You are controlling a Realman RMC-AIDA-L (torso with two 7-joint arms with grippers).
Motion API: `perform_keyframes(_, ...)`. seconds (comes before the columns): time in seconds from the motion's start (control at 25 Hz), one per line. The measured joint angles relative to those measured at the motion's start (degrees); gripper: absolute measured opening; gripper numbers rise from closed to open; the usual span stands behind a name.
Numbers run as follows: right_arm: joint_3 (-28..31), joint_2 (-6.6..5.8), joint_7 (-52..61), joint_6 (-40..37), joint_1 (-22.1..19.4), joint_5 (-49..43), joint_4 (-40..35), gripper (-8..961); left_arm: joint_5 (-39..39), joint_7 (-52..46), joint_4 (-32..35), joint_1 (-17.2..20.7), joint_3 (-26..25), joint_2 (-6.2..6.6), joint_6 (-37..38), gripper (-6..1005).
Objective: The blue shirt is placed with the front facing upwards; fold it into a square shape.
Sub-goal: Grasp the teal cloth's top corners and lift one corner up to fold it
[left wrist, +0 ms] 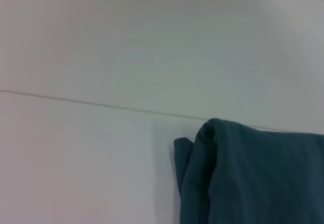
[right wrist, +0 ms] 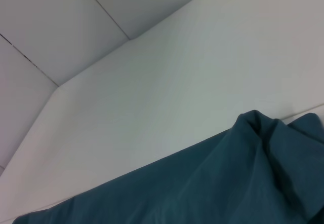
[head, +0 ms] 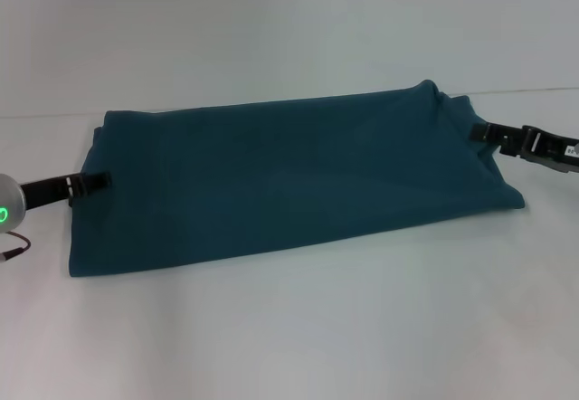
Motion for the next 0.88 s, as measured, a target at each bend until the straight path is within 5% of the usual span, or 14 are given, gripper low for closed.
perform_keyframes(0.28,-0.1,0.00,0.0,0.0,0.1,0.0,-0.1,808,0.1,1.1,-1.6,-0.7,0.0,-0.01,-1.7,774)
perform_keyframes(0.68,-0.1,0.00,0.0,0.4,0.1,-0.2,0.3,808,-0.5,5.8,-0.7,-1.6,1.6,-1.64,0.3,677)
perform_keyframes(0.88,-0.1,-0.02,0.0,0.5,0.2,-0.2,0.3,808,-0.5,5.8,-0.4,-1.7,1.6,-1.76,1.3,435)
